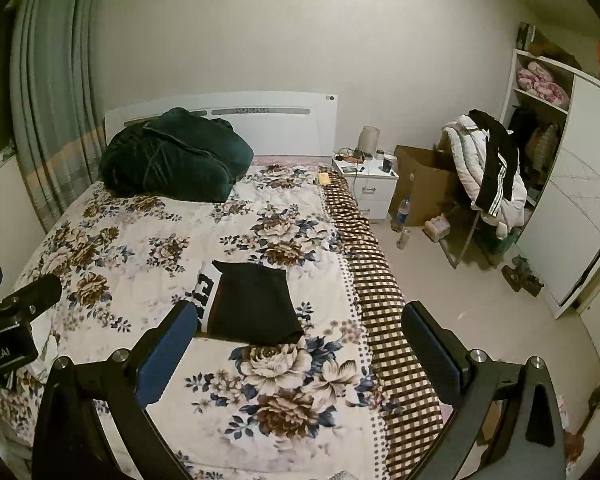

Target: Fold small clothes

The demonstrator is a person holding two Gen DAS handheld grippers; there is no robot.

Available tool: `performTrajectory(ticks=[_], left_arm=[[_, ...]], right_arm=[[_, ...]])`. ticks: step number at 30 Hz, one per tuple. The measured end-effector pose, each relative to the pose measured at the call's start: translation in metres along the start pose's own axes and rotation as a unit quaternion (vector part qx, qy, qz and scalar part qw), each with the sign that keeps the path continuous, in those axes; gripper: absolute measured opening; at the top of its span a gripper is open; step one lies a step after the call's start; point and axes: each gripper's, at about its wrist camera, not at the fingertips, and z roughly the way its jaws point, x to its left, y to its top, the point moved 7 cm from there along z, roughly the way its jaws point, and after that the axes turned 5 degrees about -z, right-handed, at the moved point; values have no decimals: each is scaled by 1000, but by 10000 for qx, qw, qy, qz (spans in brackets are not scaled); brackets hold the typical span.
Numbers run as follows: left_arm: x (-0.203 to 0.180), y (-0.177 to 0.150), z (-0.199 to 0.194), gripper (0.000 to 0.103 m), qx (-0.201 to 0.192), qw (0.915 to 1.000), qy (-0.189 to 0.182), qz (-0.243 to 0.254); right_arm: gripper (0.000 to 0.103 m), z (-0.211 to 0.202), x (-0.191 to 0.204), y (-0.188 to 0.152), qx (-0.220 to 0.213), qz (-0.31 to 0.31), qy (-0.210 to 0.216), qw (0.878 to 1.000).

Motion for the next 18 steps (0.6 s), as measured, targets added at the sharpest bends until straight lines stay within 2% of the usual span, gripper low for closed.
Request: performTrajectory(ticks=[18], left_arm=[[-7,-13,0,103,134,9999,-2,-17]], right_arm=[[103,-7,-2,-9,29,24,-4,10000]])
